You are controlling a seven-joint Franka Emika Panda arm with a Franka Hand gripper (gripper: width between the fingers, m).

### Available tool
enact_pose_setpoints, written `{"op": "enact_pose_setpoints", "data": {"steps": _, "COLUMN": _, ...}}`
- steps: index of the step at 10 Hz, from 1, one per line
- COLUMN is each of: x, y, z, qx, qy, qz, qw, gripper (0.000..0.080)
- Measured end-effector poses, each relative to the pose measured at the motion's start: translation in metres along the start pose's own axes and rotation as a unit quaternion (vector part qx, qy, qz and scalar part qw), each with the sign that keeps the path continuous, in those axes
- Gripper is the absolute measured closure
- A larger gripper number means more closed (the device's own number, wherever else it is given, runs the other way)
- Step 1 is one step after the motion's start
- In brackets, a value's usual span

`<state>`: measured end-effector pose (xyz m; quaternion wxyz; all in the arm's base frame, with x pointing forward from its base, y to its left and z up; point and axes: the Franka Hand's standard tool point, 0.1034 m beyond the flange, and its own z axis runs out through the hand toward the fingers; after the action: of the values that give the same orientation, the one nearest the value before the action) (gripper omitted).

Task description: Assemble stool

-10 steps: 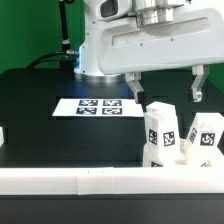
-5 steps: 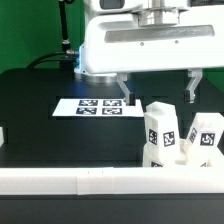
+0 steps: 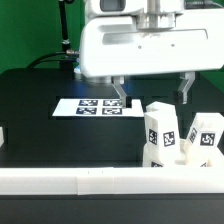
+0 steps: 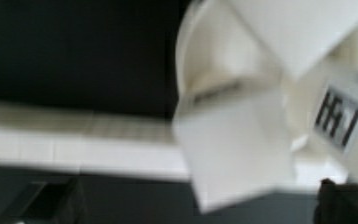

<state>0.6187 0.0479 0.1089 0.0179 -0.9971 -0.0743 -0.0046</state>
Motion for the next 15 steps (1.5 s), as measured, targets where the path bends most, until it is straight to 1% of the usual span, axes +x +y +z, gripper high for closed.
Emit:
{"op": "enact_pose_setpoints", "data": {"steps": 1, "x": 0.007, "y": -0.001, "z": -0.003, "qx": -0.004, "qy": -0.021, "qz": -0.001, "qw": 1.000, "gripper": 0.0151}}
{"op": "enact_pose_setpoints", "data": {"steps": 2, "x": 0.007, "y": -0.002, "z": -0.002, "qx": -0.002, "qy": -0.040, "qz": 0.001, "qw": 0.999, "gripper": 0.0151}}
{"op": "enact_pose_setpoints", "data": {"steps": 4, "x": 0.008, "y": 0.000, "z": -0.001, "qx": -0.004, "qy": -0.035, "qz": 0.001, "qw": 0.999, "gripper": 0.0151}}
{"op": "enact_pose_setpoints", "data": {"steps": 7, "x": 0.016, "y": -0.010, "z": 0.005, "qx": -0.008, "qy": -0.012, "qz": -0.027, "qw": 1.000, "gripper": 0.0151}}
{"op": "enact_pose_setpoints", "data": {"steps": 9, "x": 0.016, "y": -0.014, "z": 0.009, "qx": -0.008, "qy": -0.011, "qz": -0.031, "qw": 0.999, "gripper": 0.0151}}
{"op": "enact_pose_setpoints", "data": {"steps": 12, "x": 0.015, "y": -0.011, "z": 0.015, "qx": -0.010, "qy": -0.013, "qz": -0.030, "qw": 0.999, "gripper": 0.0151}}
{"op": "enact_pose_setpoints", "data": {"steps": 15, "x": 0.014, "y": -0.008, "z": 0.024, "qx": -0.016, "qy": -0.009, "qz": -0.021, "qw": 1.000, "gripper": 0.0151}}
